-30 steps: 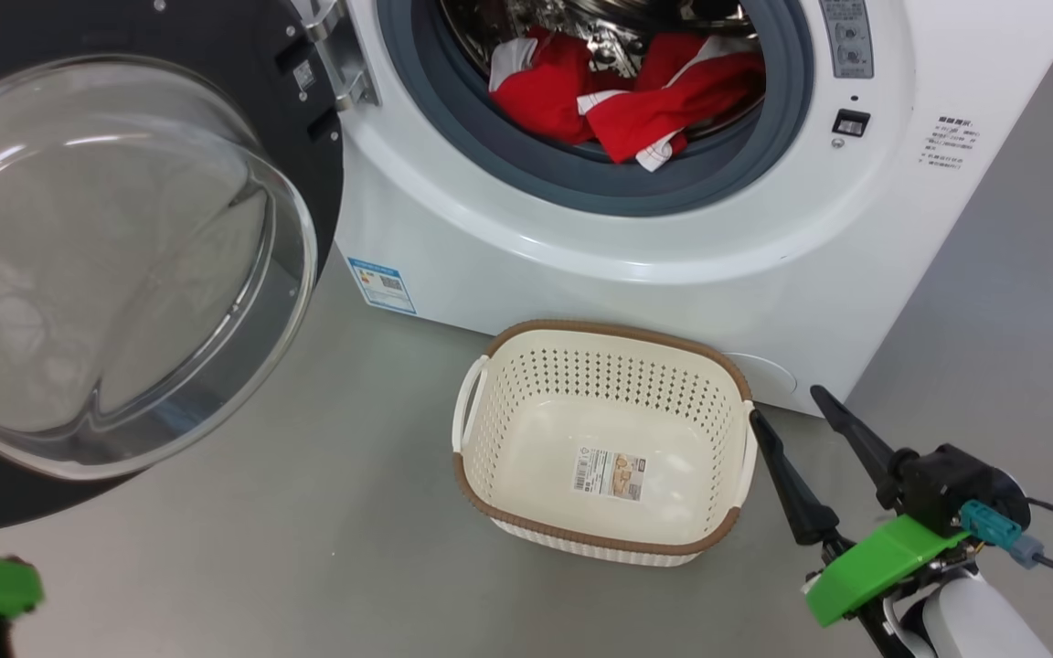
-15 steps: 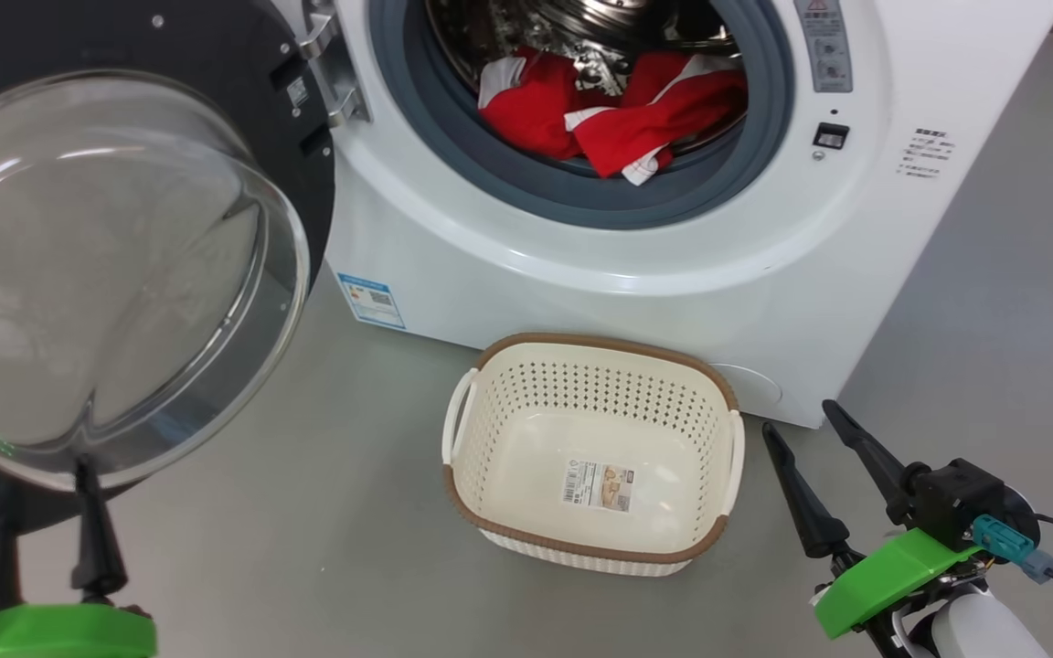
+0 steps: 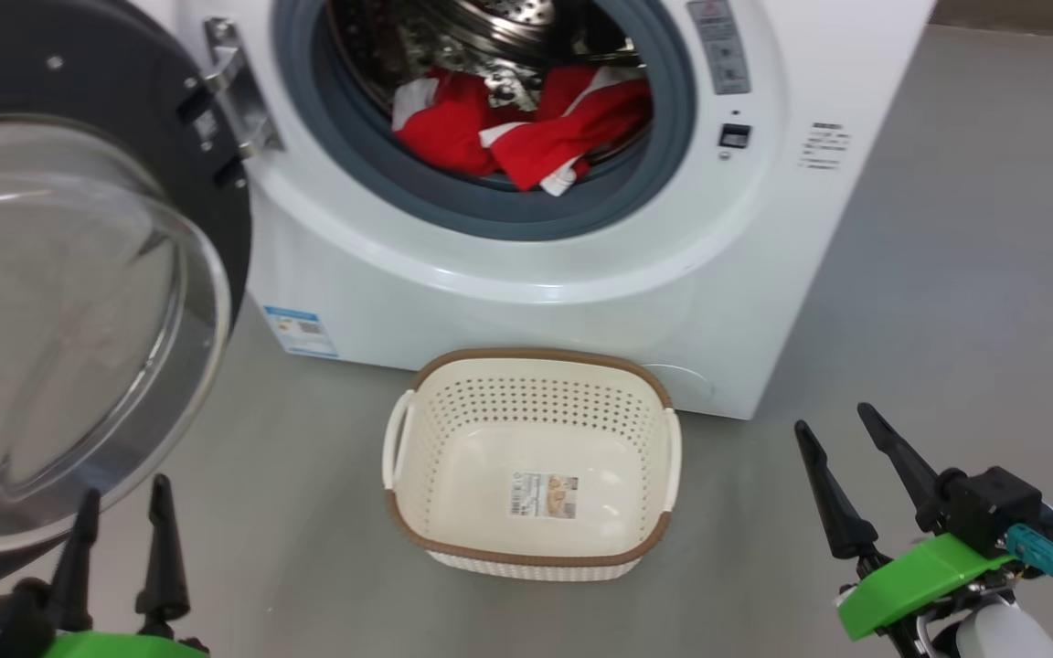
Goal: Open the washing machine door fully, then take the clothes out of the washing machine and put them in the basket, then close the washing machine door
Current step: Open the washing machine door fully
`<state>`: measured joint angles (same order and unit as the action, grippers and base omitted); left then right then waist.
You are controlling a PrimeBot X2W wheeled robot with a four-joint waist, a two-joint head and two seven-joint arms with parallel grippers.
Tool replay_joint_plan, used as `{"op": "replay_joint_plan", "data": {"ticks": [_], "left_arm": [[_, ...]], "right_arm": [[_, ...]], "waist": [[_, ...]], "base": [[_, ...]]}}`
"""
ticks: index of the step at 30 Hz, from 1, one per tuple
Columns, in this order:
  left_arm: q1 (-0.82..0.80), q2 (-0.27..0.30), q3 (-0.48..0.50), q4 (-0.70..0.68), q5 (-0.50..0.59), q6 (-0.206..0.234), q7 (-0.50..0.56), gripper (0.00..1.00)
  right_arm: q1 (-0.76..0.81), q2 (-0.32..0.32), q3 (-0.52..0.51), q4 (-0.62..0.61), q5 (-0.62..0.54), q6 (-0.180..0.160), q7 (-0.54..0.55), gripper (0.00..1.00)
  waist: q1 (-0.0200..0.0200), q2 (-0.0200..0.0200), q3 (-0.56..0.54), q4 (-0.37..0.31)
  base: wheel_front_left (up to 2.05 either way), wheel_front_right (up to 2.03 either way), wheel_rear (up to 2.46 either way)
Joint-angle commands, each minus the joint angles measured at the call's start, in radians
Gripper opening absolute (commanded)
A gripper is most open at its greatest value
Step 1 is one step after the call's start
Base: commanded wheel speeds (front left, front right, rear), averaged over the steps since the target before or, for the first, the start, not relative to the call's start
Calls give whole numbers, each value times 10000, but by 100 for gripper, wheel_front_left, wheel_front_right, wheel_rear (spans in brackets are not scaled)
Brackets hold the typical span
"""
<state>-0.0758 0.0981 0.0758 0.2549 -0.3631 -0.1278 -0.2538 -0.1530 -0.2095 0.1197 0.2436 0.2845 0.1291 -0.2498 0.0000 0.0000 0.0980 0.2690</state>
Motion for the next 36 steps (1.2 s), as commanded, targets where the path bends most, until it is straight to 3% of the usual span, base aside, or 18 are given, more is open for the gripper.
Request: {"op": "replay_joint_plan", "data": {"ticks": [1, 20, 36], "left_arm": [[10, 306, 186, -265, -2, -28, -80, 100], [466, 372, -665, -763, -17, -28, -80, 100], [589, 379, -685, -929, 0, -29, -80, 100]], "right_arm": [[140, -31, 127, -261, -23, 16, -120, 100], [646, -11, -813, -502, -138, 16, -120, 100], [815, -7, -1112, -580, -145, 16, -120, 100]], "waist": [[0, 0, -65, -438], [0, 0, -243, -2293], [0, 0, -399, -2562]], "base": [[0, 0, 0], [0, 0, 0], [0, 0, 0]]}}
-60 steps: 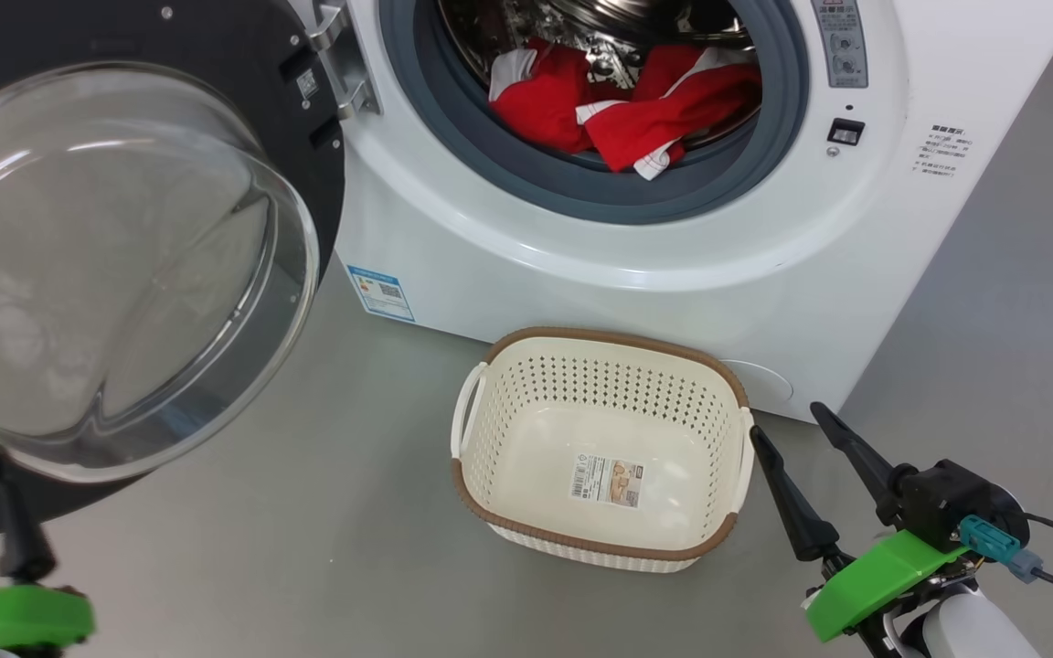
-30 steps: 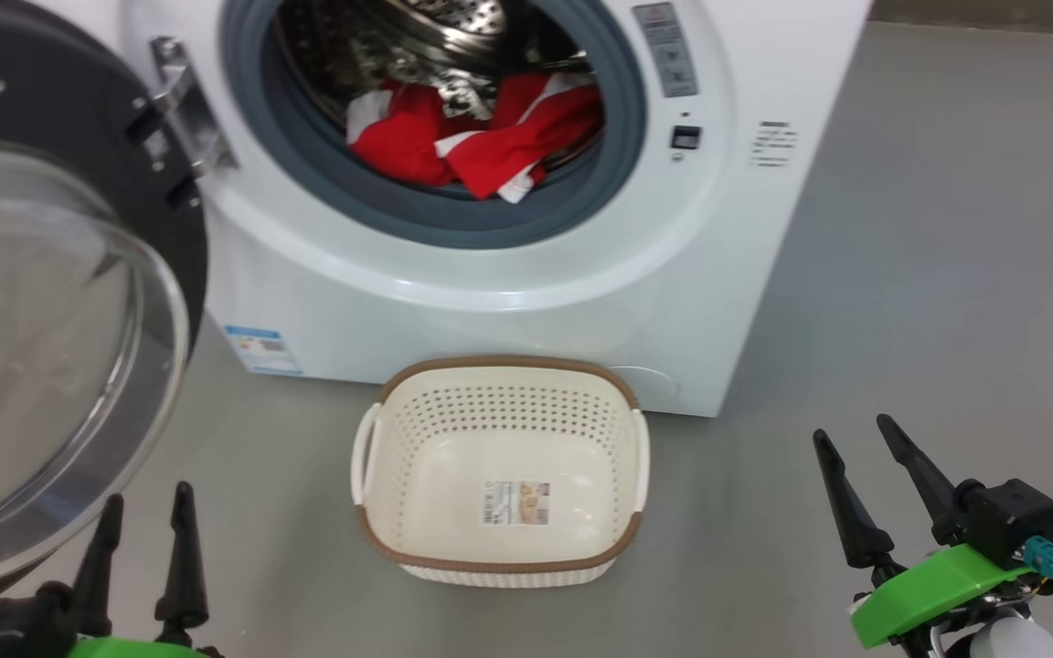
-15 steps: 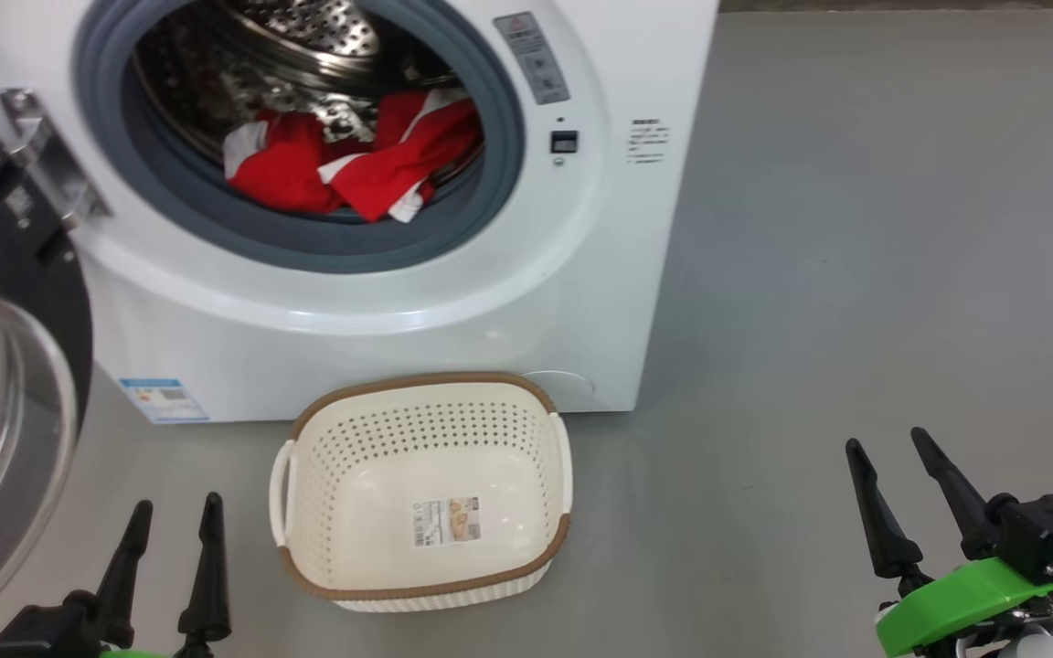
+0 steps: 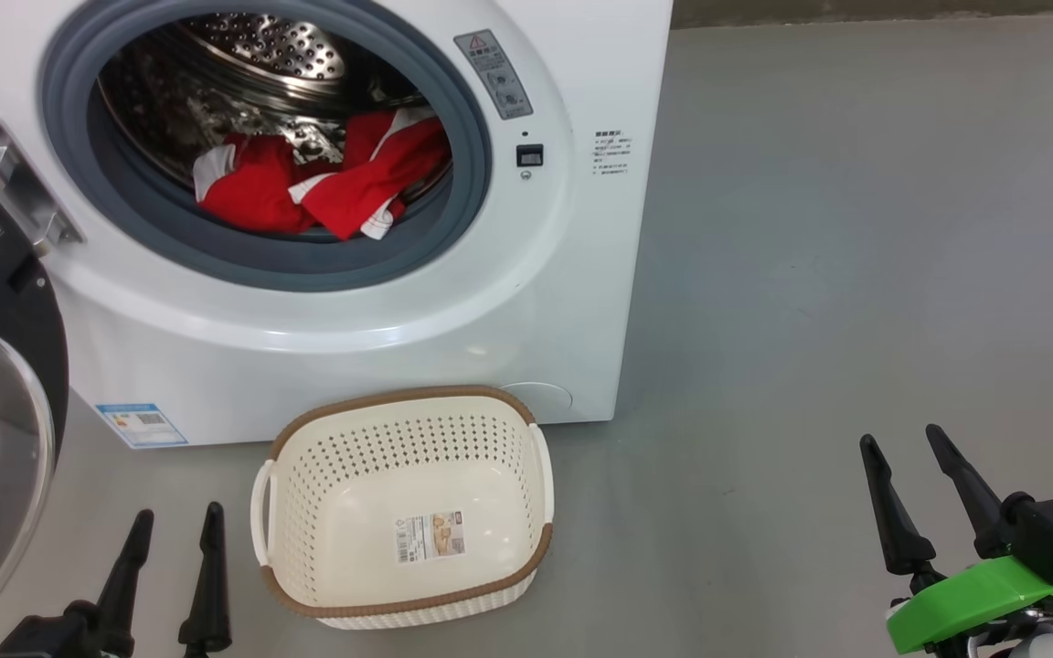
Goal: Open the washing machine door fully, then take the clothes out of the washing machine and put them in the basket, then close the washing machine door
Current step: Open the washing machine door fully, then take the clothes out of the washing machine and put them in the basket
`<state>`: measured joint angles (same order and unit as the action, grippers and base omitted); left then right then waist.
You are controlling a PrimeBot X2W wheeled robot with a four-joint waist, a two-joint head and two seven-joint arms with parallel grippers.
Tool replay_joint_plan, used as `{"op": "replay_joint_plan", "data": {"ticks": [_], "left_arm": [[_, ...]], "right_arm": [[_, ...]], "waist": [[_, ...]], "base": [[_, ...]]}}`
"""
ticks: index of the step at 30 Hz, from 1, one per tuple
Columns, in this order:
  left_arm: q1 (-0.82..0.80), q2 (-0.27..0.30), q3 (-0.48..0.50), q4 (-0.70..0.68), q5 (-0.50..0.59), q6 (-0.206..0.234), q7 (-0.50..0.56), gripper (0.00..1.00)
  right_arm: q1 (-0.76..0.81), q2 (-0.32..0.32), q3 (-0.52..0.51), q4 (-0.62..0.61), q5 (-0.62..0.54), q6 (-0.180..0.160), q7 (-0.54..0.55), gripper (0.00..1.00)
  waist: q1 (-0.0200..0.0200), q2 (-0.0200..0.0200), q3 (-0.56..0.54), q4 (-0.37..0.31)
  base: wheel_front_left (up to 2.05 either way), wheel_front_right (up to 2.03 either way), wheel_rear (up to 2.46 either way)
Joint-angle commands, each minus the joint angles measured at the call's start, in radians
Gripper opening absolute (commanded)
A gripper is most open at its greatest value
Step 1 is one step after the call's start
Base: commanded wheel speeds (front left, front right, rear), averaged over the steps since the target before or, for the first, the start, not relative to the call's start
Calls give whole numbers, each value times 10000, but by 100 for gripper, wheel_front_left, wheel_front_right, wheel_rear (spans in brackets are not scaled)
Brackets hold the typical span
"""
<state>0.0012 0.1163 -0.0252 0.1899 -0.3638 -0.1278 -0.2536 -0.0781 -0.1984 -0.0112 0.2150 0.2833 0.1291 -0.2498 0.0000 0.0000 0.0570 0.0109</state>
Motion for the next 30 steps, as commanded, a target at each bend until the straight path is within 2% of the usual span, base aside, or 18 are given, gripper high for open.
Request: {"op": "replay_joint_plan", "data": {"ticks": [1, 30], "left_arm": [[-198, 202, 317, -279, 11, -29, -82, 100], [-170, 142, 316, -787, 224, -29, -82, 100]], "right_arm": [[60, -111, 188, -299, -138, 16, -120, 100], [10, -74, 179, -360, -225, 16, -120, 100]], "waist": [[0, 0, 18, 37], [0, 0, 73, 193]], "base": [[0, 0, 0], [0, 0, 0]]}}
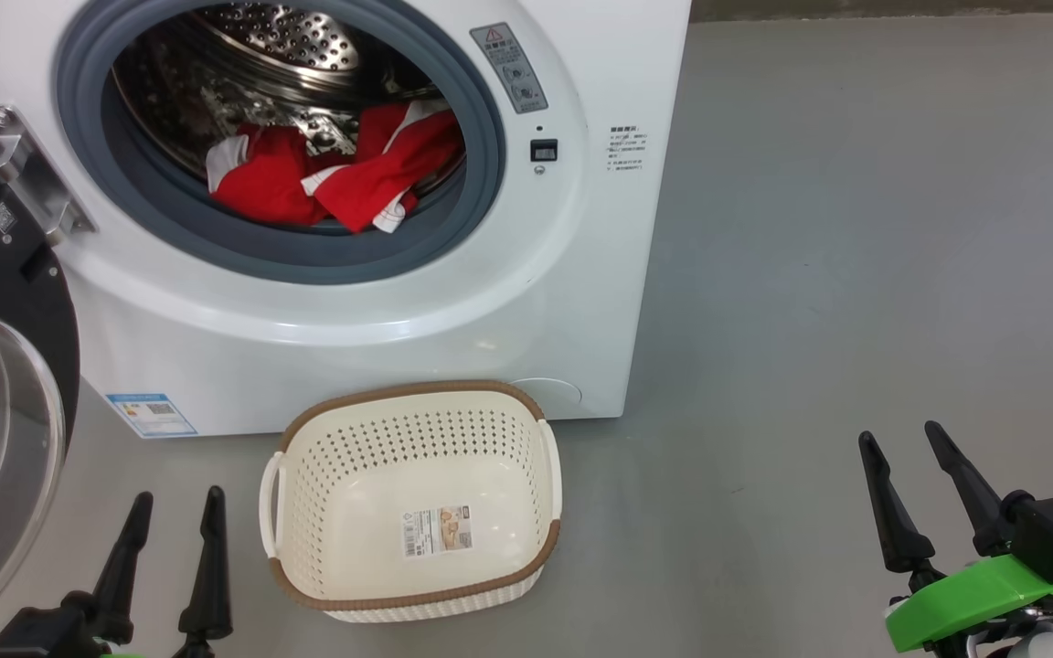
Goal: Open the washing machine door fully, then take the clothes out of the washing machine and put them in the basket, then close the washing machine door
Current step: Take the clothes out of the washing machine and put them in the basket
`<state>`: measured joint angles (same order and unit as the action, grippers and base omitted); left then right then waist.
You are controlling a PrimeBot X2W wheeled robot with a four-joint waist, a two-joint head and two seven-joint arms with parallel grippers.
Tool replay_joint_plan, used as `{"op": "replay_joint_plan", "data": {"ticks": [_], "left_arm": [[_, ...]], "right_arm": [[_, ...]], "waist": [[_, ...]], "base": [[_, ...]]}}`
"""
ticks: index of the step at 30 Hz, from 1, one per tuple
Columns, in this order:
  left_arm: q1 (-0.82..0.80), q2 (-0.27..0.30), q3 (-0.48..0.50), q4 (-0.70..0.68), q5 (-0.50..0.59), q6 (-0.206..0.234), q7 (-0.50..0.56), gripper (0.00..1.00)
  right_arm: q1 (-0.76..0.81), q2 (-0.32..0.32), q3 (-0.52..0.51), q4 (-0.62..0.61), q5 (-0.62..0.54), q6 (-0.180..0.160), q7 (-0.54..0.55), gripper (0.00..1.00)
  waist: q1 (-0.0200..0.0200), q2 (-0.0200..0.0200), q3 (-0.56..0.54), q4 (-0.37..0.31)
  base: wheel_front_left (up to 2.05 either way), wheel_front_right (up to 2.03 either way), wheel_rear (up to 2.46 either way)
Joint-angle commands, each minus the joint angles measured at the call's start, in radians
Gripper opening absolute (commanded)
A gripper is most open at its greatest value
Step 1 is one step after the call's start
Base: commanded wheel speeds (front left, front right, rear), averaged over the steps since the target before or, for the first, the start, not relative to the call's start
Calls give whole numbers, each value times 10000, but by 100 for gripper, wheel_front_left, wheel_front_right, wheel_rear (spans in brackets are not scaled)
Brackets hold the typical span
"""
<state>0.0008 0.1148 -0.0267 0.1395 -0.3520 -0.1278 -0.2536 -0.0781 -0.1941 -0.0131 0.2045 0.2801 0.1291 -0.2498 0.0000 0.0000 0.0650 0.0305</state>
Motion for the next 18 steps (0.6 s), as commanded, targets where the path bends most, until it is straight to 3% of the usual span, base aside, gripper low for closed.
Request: {"op": "replay_joint_plan", "data": {"ticks": [1, 11, 18], "left_arm": [[-161, 157, 334, -291, 127, -29, -82, 100], [-130, 155, 270, -239, 213, -29, -82, 100], [-125, 152, 304, -244, 222, -29, -82, 100]], "right_arm": [[10, -112, 203, -255, -200, 16, -120, 100], [43, -119, 226, -245, -194, 16, -120, 100], [47, -139, 268, -253, -207, 16, -120, 100]], "waist": [[0, 0, -14, -7], [0, 0, -66, 43], [0, 0, -58, 92]], "base": [[0, 0, 0], [0, -1, 1], [47, -76, 29]]}}
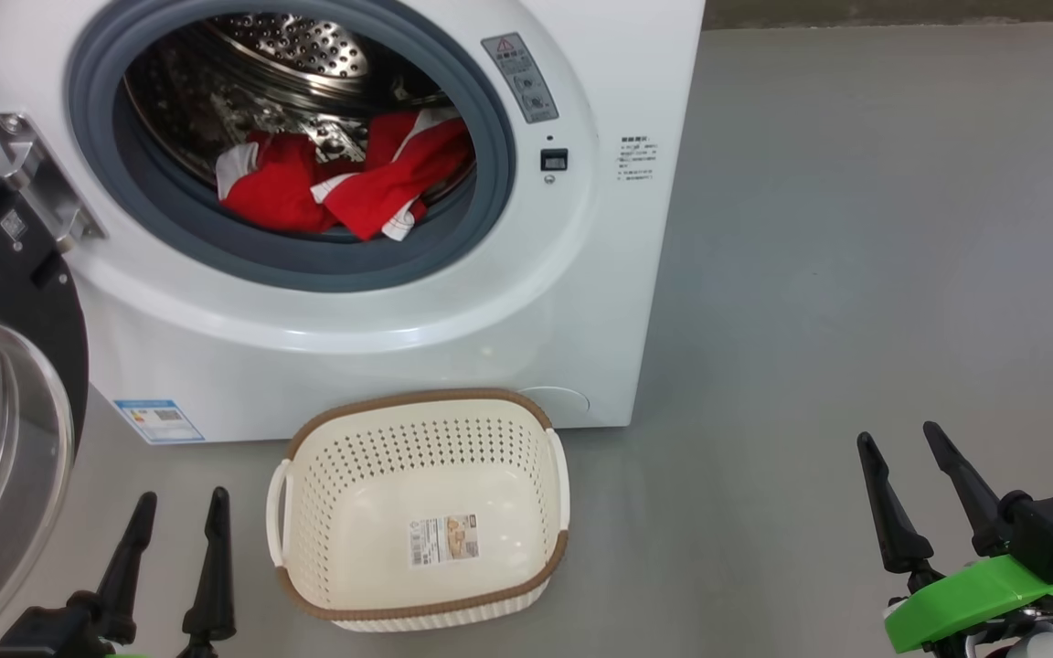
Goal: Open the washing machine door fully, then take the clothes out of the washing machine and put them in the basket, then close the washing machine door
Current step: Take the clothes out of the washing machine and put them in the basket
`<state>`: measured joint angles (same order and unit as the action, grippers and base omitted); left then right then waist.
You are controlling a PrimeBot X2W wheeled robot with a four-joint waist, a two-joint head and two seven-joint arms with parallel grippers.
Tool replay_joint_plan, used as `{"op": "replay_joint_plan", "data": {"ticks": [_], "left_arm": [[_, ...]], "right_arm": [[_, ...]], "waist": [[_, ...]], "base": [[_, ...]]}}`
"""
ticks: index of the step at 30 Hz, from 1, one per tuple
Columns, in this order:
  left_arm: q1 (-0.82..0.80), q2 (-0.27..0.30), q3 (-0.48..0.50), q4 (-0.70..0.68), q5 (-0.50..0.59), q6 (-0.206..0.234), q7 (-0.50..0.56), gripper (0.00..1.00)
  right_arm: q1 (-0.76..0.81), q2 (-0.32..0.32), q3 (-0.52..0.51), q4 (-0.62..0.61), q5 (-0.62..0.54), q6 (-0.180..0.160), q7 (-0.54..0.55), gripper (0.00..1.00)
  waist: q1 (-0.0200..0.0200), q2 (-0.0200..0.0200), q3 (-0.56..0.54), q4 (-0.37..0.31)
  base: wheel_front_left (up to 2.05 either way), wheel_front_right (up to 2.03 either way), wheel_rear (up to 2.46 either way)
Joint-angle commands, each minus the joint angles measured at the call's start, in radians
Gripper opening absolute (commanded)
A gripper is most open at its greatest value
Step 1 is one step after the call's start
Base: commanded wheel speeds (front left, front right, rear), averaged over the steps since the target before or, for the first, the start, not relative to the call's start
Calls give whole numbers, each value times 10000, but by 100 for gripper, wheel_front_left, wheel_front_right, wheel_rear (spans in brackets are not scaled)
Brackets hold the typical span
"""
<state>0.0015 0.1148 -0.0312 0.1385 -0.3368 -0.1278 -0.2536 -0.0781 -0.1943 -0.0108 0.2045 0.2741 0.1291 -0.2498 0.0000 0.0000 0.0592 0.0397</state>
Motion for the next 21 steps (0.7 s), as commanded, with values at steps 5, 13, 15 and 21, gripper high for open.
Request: {"op": "replay_joint_plan", "data": {"ticks": [5, 13, 15, 21], "left_arm": [[-114, 146, 349, -263, 59, -29, -82, 100], [-114, 154, 356, -264, 29, -29, -82, 100], [-114, 158, 358, -259, 20, -29, -82, 100], [-145, 178, 312, -300, 70, -29, -82, 100]], "right_arm": [[61, -131, 267, -259, -159, 16, -120, 100], [48, -149, 314, -249, -157, 16, -120, 100], [38, -153, 325, -247, -147, 16, -120, 100], [19, -155, 340, -261, -143, 16, -120, 100]], "waist": [[0, 0, -5, 25], [0, 0, 14, 52], [0, 0, 24, 52], [0, 0, 75, 51]], "base": [[80, -110, 30], [87, -117, 30], [92, -123, 31], [93, -119, 26]]}}
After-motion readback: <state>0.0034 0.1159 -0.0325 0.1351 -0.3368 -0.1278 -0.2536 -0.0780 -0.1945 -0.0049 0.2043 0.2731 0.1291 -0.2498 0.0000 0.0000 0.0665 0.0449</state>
